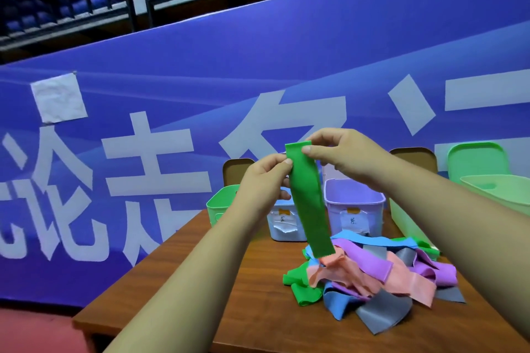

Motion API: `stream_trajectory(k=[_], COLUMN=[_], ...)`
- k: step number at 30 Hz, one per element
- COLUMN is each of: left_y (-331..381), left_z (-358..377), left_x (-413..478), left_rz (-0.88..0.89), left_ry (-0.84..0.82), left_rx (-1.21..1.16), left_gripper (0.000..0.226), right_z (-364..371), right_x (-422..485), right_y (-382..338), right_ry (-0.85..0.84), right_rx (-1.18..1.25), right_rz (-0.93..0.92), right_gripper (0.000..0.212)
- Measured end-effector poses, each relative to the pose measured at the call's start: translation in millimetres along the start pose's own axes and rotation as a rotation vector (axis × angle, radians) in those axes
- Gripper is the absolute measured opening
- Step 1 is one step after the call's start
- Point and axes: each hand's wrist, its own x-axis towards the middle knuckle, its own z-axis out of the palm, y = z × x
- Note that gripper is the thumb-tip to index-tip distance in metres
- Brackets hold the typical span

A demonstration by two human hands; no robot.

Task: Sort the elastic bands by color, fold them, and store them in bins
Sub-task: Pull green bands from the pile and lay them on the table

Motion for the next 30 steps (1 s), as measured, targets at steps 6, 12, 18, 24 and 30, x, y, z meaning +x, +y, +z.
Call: stream_trajectory(k=[6, 12, 18, 24, 30], left_y=[-13.7, -44.8, -85.7, -129.6, -169.3], left_z=[-16.9, -22.9, -24.7, -39.8, -80.0], left_x=[9.4, 9.3, 2.3, -24.3, -81.1], left_rz=[-0.015, -0.005, -0.110, -0.228, -0.392], left_ry=[-0.007, -0.110, -0.130, -0.161, -0.126], left_rx=[0.005, 0.157, 0.144, 0.118, 0.071], left_gripper=[0.025, 0.014, 0.018, 0.018, 0.017], right_z=[20.4, 32.2, 39.1, 56.5, 112.3], right_x=[22.2, 39.5, 57.3, 74.3, 96.1], right_y=[-5.4, -13.5, -17.3, -4.4, 44.3], right_ry=[0.062, 0.074, 0.107, 0.168, 0.168], right_rx=[0.005, 0.061, 0.057, 0.067, 0.094], right_rz=[-0.029, -0.079, -0.085, -0.049, 0.092], right_gripper=[0.014, 0.013, 0.019, 0.019, 0.017])
